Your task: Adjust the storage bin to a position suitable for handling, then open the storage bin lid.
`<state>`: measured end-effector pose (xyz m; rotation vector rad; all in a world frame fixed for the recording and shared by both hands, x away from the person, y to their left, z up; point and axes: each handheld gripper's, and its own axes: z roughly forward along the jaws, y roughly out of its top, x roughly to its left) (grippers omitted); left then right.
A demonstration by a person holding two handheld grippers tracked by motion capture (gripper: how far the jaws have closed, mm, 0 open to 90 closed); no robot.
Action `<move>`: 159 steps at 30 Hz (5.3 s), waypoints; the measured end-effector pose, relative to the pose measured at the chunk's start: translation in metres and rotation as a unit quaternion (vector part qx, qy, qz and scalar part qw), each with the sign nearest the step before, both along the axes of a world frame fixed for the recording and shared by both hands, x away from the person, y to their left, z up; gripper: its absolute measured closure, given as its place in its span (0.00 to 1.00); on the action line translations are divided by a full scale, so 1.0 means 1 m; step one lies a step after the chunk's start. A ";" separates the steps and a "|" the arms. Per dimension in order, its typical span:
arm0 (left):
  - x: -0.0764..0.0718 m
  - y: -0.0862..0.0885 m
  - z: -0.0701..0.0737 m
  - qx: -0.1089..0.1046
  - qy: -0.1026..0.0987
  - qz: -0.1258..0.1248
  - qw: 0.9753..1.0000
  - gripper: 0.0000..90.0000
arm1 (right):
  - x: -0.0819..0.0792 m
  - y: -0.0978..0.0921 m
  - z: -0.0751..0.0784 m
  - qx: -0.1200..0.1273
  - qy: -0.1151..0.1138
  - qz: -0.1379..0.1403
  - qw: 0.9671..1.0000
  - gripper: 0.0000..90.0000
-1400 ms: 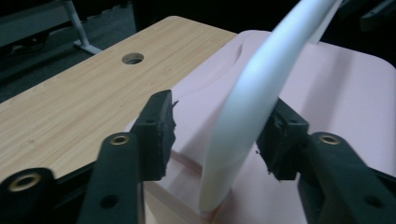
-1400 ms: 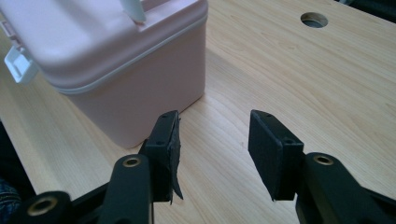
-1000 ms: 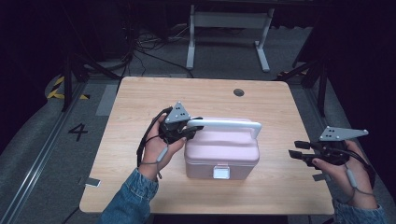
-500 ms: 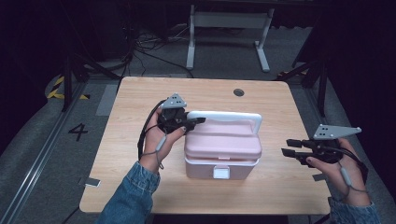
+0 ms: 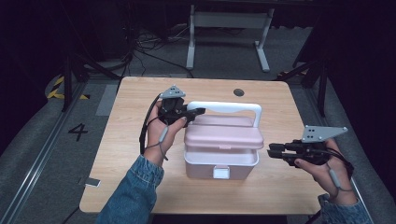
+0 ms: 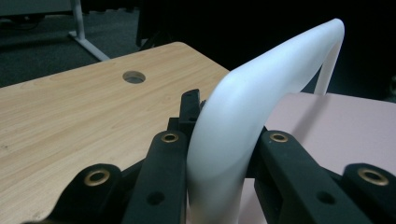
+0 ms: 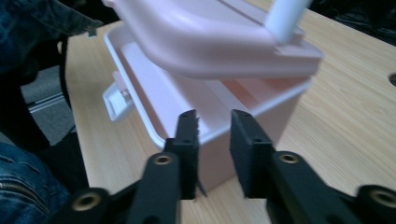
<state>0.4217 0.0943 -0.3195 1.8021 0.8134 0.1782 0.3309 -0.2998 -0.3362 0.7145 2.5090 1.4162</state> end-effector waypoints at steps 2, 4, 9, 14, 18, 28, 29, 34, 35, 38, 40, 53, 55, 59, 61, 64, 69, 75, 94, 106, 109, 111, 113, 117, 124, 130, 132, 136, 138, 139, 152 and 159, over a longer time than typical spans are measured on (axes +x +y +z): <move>0.002 0.000 0.000 -0.007 0.002 0.001 1.000 0.87 | 0.001 0.004 -0.001 0.006 -0.003 0.007 1.000 0.92; 0.005 0.001 0.000 -0.014 0.007 0.001 1.000 0.87 | 0.002 0.007 -0.003 0.014 -0.005 0.009 1.000 0.98; 0.009 0.000 0.003 -0.006 0.007 0.007 1.000 0.87 | 0.005 0.014 -0.008 0.038 -0.020 0.002 0.999 1.00; 0.010 -0.001 0.004 0.006 -0.004 0.015 1.000 0.86 | 0.005 0.021 -0.009 0.059 -0.039 0.001 0.997 1.00; 0.008 -0.003 0.004 0.015 -0.020 0.012 1.000 0.83 | 0.005 0.026 -0.010 0.069 -0.054 -0.007 0.996 1.00; -0.001 0.014 0.005 0.035 -0.058 0.042 0.997 0.39 | 0.007 0.027 -0.010 0.080 -0.057 -0.009 0.995 1.00; -0.004 0.017 0.004 0.047 -0.065 0.046 0.996 0.38 | 0.007 0.027 -0.010 0.081 -0.059 -0.011 0.995 1.00; -0.016 0.033 0.005 0.081 -0.083 0.061 0.991 0.35 | 0.007 0.027 -0.010 0.085 -0.061 -0.013 0.994 1.00; -0.019 0.035 0.005 0.081 -0.084 0.061 0.991 0.35 | 0.007 0.027 -0.010 0.086 -0.061 -0.014 0.994 1.00; -0.024 0.042 0.004 0.083 -0.084 0.056 0.991 0.34 | 0.008 0.027 -0.009 0.087 -0.061 -0.014 0.994 1.00; -0.028 0.047 0.003 0.087 -0.085 0.050 0.991 0.33 | 0.008 0.026 -0.009 0.089 -0.060 -0.013 0.994 1.00; -0.051 0.070 0.001 0.120 -0.089 -0.008 0.989 0.32 | 0.008 0.025 -0.007 0.103 -0.054 -0.013 0.993 1.00; -0.053 0.070 -0.002 0.124 -0.092 -0.023 0.988 0.32 | 0.008 0.026 -0.007 0.107 -0.054 -0.014 0.993 1.00; -0.052 0.064 -0.008 0.135 -0.090 -0.044 0.986 0.30 | 0.008 0.026 -0.006 0.111 -0.054 -0.015 0.992 1.00; -0.050 0.059 -0.013 0.137 -0.085 -0.056 0.985 0.29 | 0.008 0.026 -0.006 0.113 -0.052 -0.016 0.992 1.00; -0.049 0.052 -0.020 0.127 -0.074 -0.061 0.987 0.28 | 0.008 0.026 -0.006 0.118 -0.050 -0.015 0.992 1.00; -0.047 0.041 -0.026 0.113 -0.079 -0.064 0.988 0.28 | 0.008 0.025 -0.005 0.119 -0.048 -0.015 0.992 1.00; -0.046 0.030 -0.031 0.102 -0.090 -0.067 0.988 0.28 | 0.008 0.025 -0.007 0.119 -0.043 -0.012 0.992 1.00; -0.058 0.028 -0.016 0.089 -0.149 -0.006 0.985 0.26 | 0.009 0.025 -0.007 0.131 -0.035 -0.009 0.991 1.00; -0.060 0.017 -0.016 0.085 -0.187 -0.036 0.978 0.35 | 0.009 0.025 -0.007 0.136 -0.032 -0.011 0.990 1.00; -0.060 0.015 -0.016 0.085 -0.188 -0.038 0.978 0.36 | 0.009 0.025 -0.007 0.138 -0.032 -0.011 0.990 1.00; -0.059 0.013 -0.016 0.077 -0.178 -0.044 0.980 0.38 | 0.008 0.025 -0.007 0.141 -0.030 -0.011 0.989 0.99; -0.058 0.012 -0.017 0.073 -0.181 -0.046 0.980 0.39 | 0.008 0.025 -0.007 0.144 -0.028 -0.012 0.989 0.97; -0.056 0.011 -0.017 0.066 -0.178 -0.050 0.980 0.38 | 0.007 0.022 -0.007 0.149 -0.024 -0.015 0.988 0.94; -0.053 0.006 -0.017 0.057 -0.183 -0.057 0.980 0.37 | 0.002 0.013 -0.006 0.155 -0.027 -0.026 0.987 0.92; -0.052 0.003 -0.013 0.070 -0.211 -0.070 0.973 0.44 | -0.002 0.004 -0.003 0.158 -0.030 -0.037 0.986 0.92; -0.051 0.004 -0.012 0.068 -0.212 -0.071 0.972 0.45 | -0.004 -0.001 -0.003 0.162 -0.032 -0.047 0.985 0.91; -0.048 0.004 -0.009 0.057 -0.210 -0.066 0.974 0.48 | -0.008 -0.007 -0.001 0.162 -0.035 -0.056 0.985 0.91; -0.046 0.004 -0.008 0.050 -0.204 -0.065 0.976 0.48 | -0.010 -0.012 0.000 0.165 -0.038 -0.062 0.984 0.91; -0.044 0.004 -0.007 0.046 -0.201 -0.063 0.977 0.48 | -0.011 -0.013 0.000 0.165 -0.039 -0.064 0.983 0.91; -0.023 0.009 0.004 0.035 -0.184 -0.039 0.981 0.63 | -0.016 -0.031 0.006 0.177 -0.049 -0.091 0.979 0.90; -0.014 0.009 0.008 0.028 -0.171 -0.034 0.984 0.64 | -0.013 -0.034 0.004 0.170 -0.050 -0.097 0.979 0.90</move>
